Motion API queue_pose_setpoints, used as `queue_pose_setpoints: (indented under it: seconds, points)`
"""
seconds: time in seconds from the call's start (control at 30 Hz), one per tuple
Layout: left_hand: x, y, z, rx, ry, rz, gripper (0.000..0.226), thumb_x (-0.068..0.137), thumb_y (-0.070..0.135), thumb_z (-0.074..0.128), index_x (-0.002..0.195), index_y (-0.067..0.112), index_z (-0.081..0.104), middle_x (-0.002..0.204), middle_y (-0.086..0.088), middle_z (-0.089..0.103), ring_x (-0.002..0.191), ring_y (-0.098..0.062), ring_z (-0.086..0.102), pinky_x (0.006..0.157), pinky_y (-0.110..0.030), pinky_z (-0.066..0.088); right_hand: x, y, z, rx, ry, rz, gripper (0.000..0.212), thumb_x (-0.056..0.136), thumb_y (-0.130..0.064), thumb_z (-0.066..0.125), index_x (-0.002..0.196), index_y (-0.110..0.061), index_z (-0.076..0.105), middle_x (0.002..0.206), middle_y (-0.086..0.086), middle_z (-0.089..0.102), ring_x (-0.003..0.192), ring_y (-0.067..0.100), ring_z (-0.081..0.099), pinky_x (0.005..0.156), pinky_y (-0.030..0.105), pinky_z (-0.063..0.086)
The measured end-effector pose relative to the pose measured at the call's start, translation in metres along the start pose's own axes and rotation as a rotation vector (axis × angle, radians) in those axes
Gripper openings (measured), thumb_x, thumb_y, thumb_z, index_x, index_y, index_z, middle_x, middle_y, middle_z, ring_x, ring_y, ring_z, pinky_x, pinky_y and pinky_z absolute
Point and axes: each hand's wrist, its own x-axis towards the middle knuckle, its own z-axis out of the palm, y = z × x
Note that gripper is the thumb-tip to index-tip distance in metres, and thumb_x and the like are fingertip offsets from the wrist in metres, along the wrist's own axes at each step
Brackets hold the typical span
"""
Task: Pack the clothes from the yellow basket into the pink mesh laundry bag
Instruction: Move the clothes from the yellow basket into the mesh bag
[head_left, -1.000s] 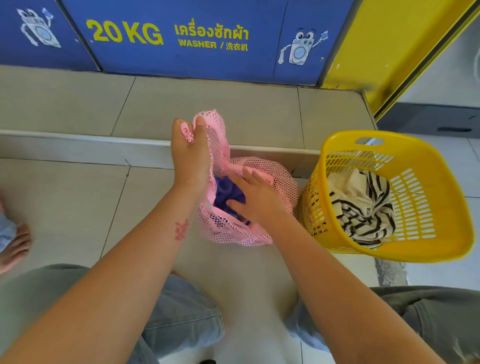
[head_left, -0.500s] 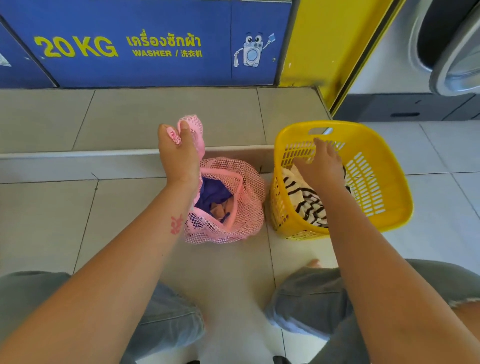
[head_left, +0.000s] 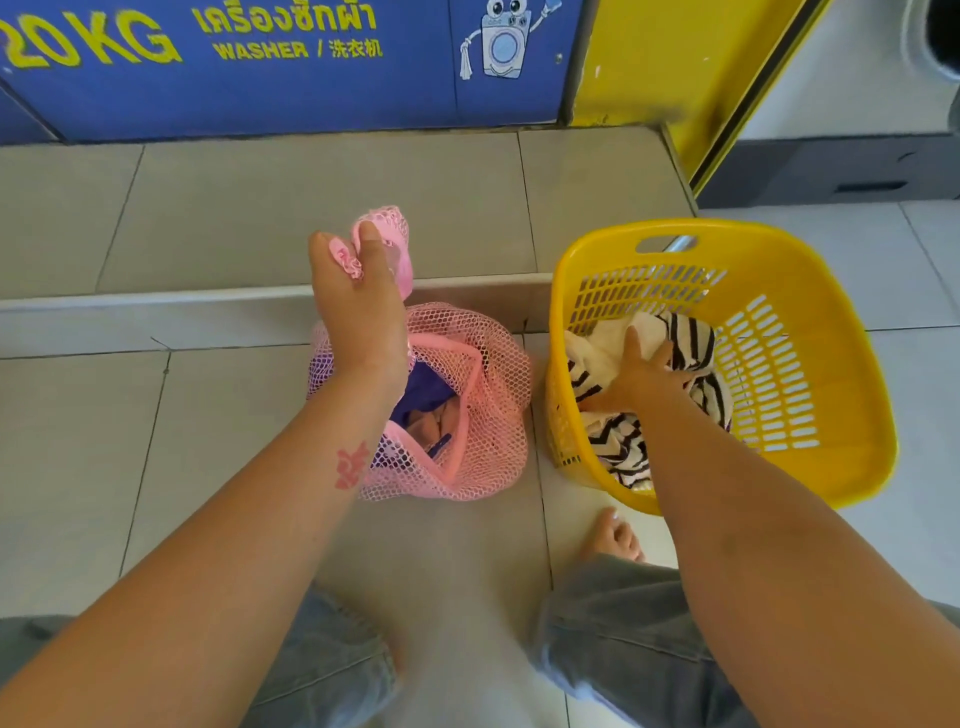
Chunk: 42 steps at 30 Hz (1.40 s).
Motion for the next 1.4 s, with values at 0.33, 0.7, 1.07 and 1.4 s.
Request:
queue_pose_setpoints:
  seconds: [0.33,0.7,1.07,1.4]
  points:
    - [0.0,0.0,0.003,0.007,-0.017,-0.001,0.035,0.101,0.029,0.045,0.071,0.025,0.028,0.068,0.009,0.033,0.052,-0.001,0.032,0.054,-0.019,0.031,0.013,0.003,0.0,0.309,0.226,-0.07,0.058,0.091,-0.017,0.058,0.142,-0.021,0.031,0.126,0.023,0.054,0.11,0.041,0.056,0.077,0.041,0.046]
    - [-0.006,0.024,-0.044,-0.002,-0.061,-0.002,0.034,0.101,0.031,0.046,0.072,0.027,0.027,0.071,0.009,0.032,0.058,-0.003,0.033,0.05,-0.01,0.032,-0.088,0.009,-0.098,0.674,0.615,-0.236,0.042,0.086,-0.022,0.058,0.127,-0.012,0.049,0.121,0.017,0.061,0.112,0.039,0.055,0.078,0.034,0.038]
    - [0.009,0.037,-0.093,-0.031,-0.018,-0.027,0.033,0.101,0.028,0.048,0.075,0.024,0.027,0.079,0.0,0.034,0.068,-0.011,0.032,0.058,-0.022,0.033,-0.193,-0.035,-0.176,0.668,0.743,-0.503,0.044,0.084,-0.032,0.061,0.123,-0.016,0.051,0.113,0.008,0.059,0.106,0.029,0.056,0.078,0.036,0.042]
    - [0.005,0.034,-0.086,-0.03,-0.046,-0.054,0.028,0.101,0.031,0.047,0.077,0.026,0.032,0.082,0.003,0.04,0.071,-0.01,0.039,0.062,-0.022,0.037,-0.189,-0.022,-0.155,0.638,0.815,-0.341,0.038,0.087,-0.026,0.057,0.122,-0.015,0.048,0.114,0.011,0.06,0.108,0.033,0.056,0.084,0.04,0.045]
